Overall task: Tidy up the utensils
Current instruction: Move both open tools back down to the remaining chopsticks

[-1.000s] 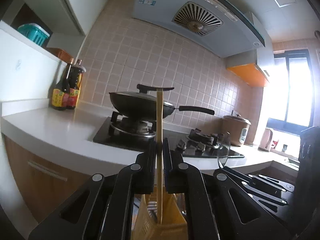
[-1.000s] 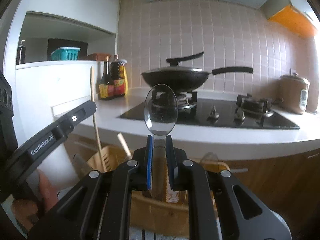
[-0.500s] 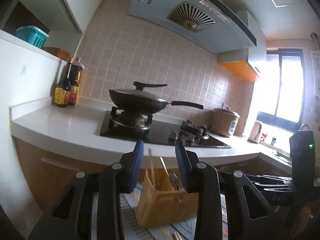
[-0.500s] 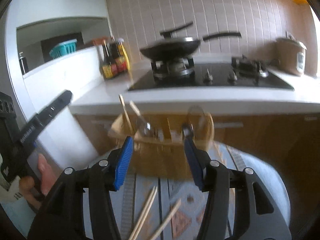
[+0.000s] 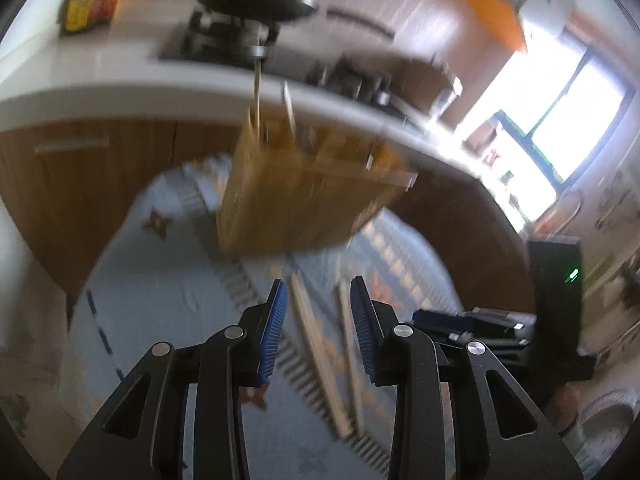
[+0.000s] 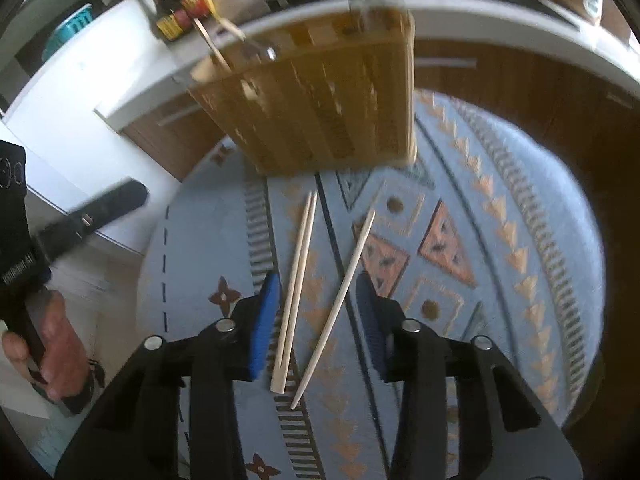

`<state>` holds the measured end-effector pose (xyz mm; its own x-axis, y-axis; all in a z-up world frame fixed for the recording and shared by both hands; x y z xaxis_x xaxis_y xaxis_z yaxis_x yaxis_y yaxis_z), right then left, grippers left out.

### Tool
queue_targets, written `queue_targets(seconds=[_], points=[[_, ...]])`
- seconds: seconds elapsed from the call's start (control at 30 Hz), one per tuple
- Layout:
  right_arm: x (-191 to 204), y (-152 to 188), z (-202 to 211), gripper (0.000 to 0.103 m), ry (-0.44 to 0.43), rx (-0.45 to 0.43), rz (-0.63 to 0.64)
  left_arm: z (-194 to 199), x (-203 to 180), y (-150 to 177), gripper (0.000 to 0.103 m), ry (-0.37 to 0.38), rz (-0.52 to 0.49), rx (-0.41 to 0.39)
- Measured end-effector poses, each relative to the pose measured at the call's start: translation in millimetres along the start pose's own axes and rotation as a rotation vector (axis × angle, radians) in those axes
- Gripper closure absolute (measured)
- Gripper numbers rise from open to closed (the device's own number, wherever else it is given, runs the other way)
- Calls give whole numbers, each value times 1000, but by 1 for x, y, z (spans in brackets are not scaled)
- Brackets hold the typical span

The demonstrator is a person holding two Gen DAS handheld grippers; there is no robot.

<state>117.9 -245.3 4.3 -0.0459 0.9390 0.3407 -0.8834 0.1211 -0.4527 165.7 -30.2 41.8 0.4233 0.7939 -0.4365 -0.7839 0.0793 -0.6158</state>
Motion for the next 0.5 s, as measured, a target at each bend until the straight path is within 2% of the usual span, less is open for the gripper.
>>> queue_targets(seconds=[0.2,0.23,0.3,0.4,0.5], points=[[-12,23,-34,68,-4,-12,-75,-59,16,32,71,-11,35,117],[-13,25,-37,68,7,-18,-72,-66,16,33,70,-19,35,123],[-11,32,-42,68,58,-48,-46,-81,15,38,62,-40,16,130],[-5,45,-45,69,122,-87,7,-93,9,46,62,-56,-2,135],[-3,61,-52,73,58,-88,-18,-106,8,50,64,-60,-1,140]])
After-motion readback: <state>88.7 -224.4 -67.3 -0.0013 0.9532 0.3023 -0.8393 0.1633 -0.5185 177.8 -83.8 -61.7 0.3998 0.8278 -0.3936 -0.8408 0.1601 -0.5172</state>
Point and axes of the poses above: each gripper's, at about its wrist camera, not at the fingertips, and z roughly against the way its jaws point, x to its left, y to its underside, the point moved 2 cm from there along -z, roughly the way its jaws point, and after that the axes turned 3 degrees about -x, right-handed, at the moved point
